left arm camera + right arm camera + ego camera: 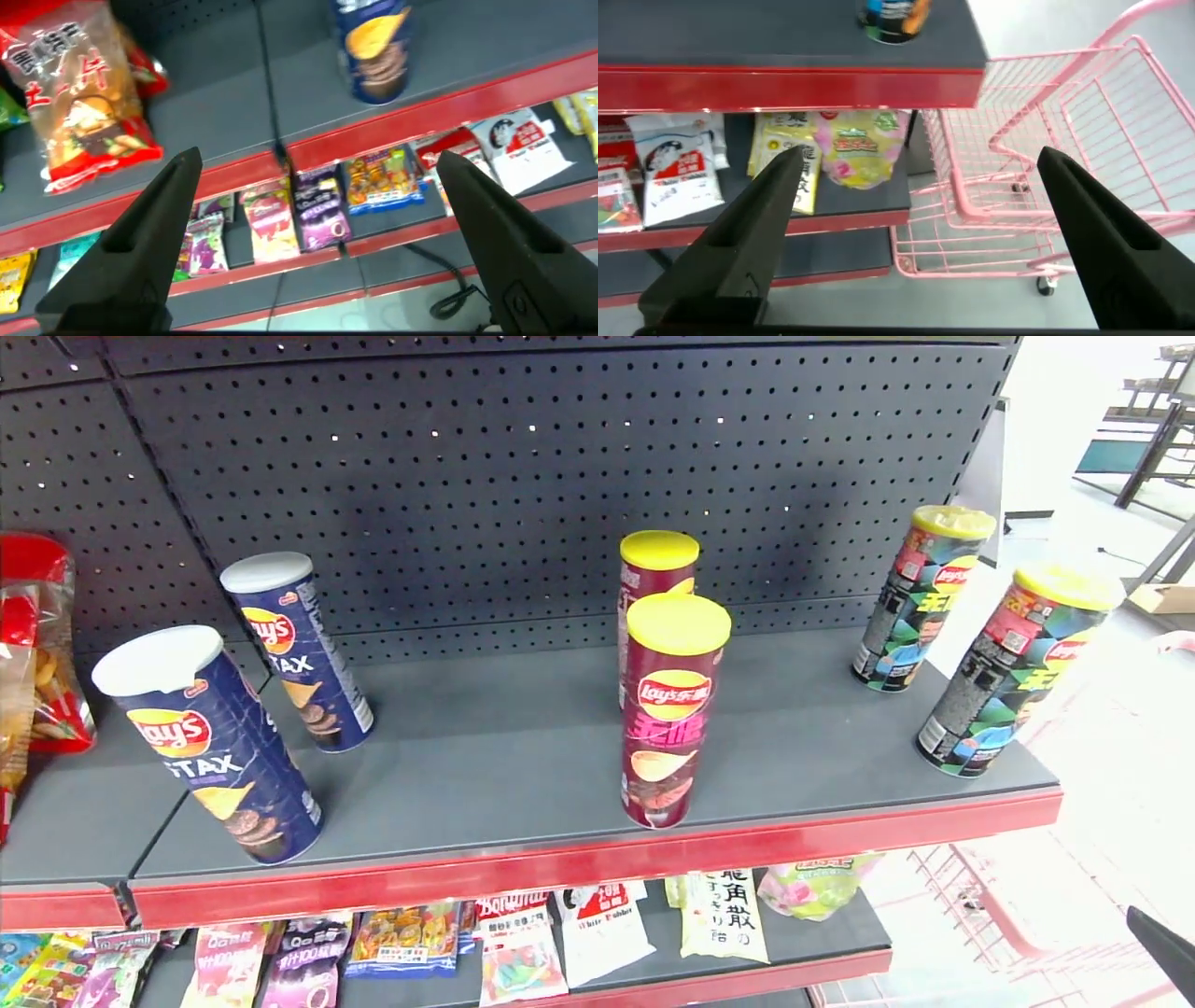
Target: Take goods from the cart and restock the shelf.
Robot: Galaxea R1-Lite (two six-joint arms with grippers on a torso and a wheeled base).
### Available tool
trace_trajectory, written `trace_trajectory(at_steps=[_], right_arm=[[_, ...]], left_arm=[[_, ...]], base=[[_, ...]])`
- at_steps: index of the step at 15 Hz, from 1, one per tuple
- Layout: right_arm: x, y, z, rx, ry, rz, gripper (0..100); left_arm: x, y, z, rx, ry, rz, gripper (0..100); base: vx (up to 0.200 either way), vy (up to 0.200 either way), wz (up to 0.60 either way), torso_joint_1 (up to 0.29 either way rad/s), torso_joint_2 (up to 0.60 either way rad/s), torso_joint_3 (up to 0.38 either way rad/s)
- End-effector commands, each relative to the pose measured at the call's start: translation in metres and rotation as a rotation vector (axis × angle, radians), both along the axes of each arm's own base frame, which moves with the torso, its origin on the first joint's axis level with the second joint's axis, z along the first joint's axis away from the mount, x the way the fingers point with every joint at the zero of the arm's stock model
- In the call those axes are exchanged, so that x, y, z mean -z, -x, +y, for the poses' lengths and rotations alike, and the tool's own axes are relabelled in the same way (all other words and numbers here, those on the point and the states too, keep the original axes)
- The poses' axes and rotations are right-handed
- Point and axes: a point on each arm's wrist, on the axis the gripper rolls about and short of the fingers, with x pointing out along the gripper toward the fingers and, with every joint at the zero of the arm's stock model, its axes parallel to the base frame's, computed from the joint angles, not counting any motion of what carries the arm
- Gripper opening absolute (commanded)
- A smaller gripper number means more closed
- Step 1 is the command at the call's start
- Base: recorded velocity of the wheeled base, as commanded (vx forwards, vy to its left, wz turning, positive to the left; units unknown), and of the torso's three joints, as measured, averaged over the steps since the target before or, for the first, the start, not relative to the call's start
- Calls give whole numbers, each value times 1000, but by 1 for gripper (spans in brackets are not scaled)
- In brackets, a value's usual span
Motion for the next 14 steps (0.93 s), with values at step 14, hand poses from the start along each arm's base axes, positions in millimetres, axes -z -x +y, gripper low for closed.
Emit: trace_trajectory(at_steps=[14], right_arm=[[3,6,0,0,24,-20,100]], left_arm=[[1,3,0,-2,-2,-14,100]], base=[[0,0,43,0,0,0]])
